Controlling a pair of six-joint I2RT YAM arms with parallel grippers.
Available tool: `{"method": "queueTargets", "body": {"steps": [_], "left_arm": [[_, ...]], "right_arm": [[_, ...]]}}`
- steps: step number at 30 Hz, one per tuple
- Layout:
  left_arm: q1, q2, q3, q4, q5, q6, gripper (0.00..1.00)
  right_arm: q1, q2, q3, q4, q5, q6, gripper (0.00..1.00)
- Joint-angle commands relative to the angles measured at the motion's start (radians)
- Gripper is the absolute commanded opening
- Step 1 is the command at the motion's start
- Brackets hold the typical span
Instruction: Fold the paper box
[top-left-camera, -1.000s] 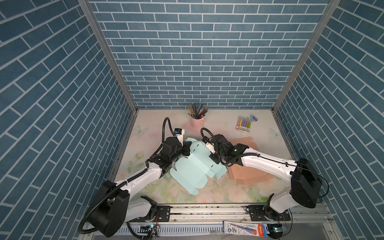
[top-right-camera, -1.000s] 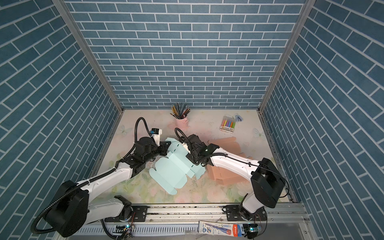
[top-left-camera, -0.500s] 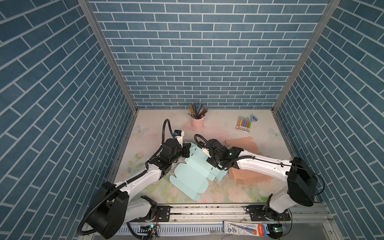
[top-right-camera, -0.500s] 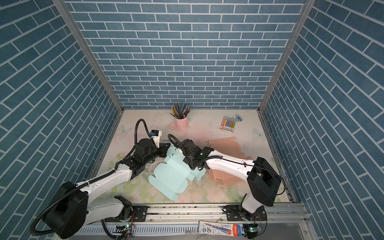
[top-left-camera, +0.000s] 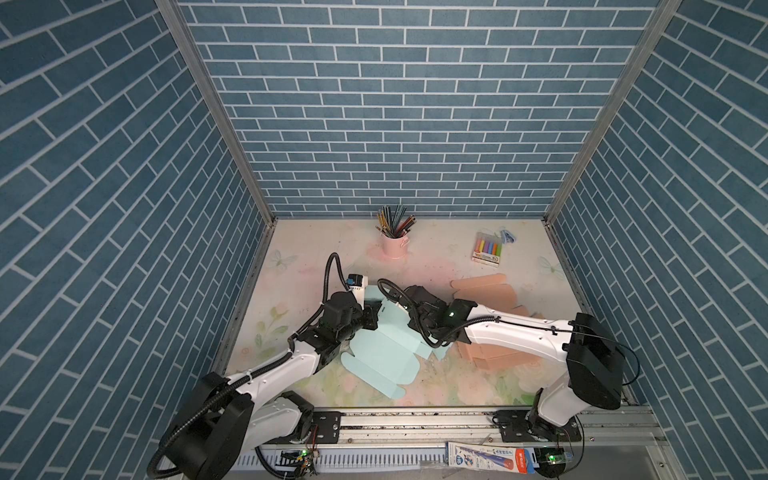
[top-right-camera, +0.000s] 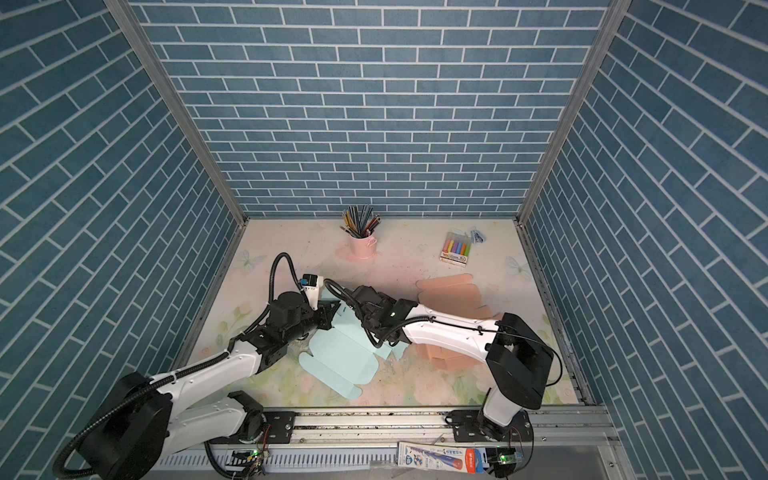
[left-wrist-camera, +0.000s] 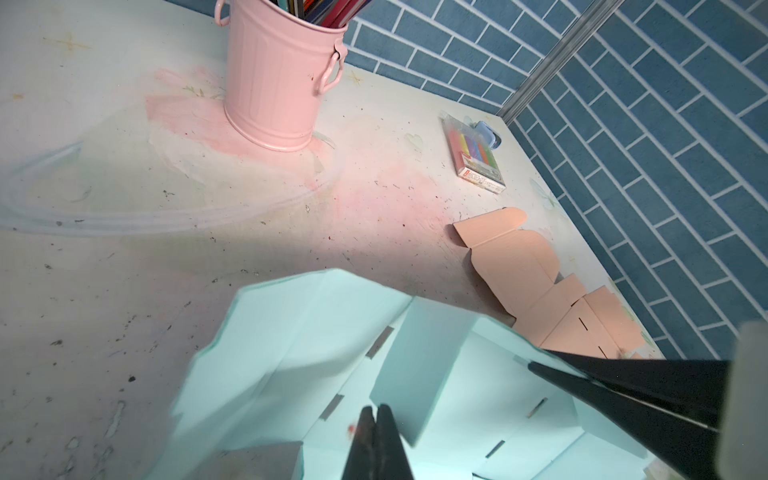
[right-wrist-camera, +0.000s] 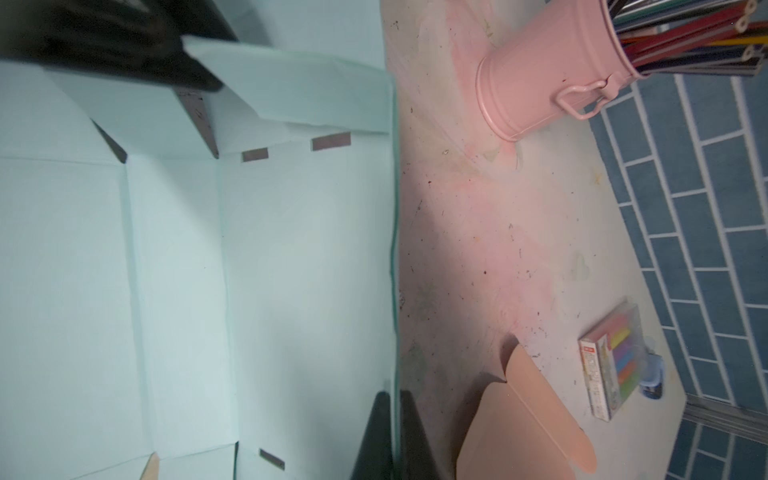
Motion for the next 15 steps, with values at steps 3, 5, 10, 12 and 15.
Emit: {"method": "queueTargets", "body": {"steps": [3, 5, 10, 12, 15], "left_arm": [[0.036, -0.102, -0.022, -0.035, 0.004, 0.005, 0.0], [0.069, -0.138, -0.031, -0.047, 0.028, 0.005, 0.0], [0.169, -0.223, -0.045, -0.07, 0.079, 0.008, 0.0], [0.217, -0.243, -0.049, -0.068, 0.105, 0.006, 0.0], [0.272, -0.243, -0.055, -0.054, 0.132, -0.001, 0.0]], "right_arm": [[0.047, 0.002, -0.017, 0.066, 0.167, -0.118, 0.0], [0.057, -0.004, -0.029, 0.085, 0.189, -0.149, 0.0], [0.083, 0.016, -0.042, 0.119, 0.261, -0.223, 0.0], [0.093, 0.034, -0.043, 0.129, 0.283, -0.248, 0.0], [0.105, 0.053, -0.044, 0.148, 0.303, -0.277, 0.0]]}}
